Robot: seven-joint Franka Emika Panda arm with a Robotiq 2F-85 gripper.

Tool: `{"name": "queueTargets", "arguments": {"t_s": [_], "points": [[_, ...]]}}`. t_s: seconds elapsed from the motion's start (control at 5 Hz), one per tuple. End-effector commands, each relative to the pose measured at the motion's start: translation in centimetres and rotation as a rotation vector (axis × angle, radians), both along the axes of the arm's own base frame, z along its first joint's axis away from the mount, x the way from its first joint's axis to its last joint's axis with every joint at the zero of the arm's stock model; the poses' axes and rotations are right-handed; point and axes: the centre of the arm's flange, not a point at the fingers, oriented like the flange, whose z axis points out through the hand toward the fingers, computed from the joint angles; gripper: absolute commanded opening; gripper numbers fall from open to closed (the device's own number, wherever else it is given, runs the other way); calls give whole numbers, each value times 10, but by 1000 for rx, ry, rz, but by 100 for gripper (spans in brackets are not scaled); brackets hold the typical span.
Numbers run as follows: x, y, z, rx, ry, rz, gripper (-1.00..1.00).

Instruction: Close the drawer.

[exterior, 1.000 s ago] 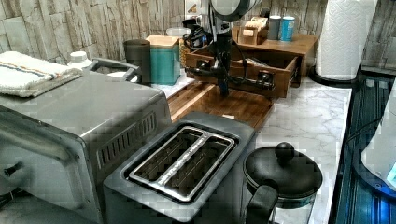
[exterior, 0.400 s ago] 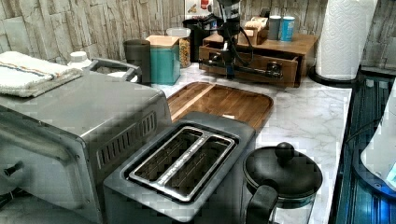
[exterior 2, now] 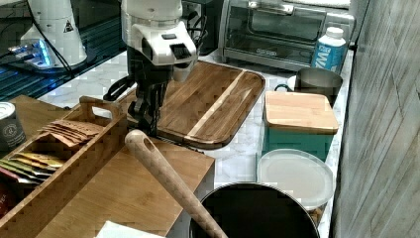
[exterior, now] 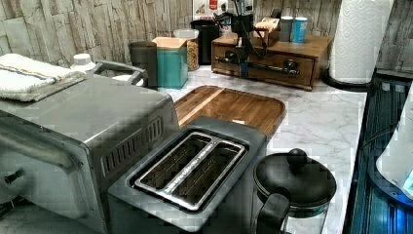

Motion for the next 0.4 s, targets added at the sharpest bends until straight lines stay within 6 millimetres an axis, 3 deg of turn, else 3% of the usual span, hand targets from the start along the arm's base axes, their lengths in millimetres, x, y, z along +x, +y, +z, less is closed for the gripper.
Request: {"name": "queueTargets", "arguments": {"t_s": [0.2,0.4], "points": [[-17,-122,120,-254,-157,-180,-100],[-18,-122,120,-254,-157,-180,-100]]}}
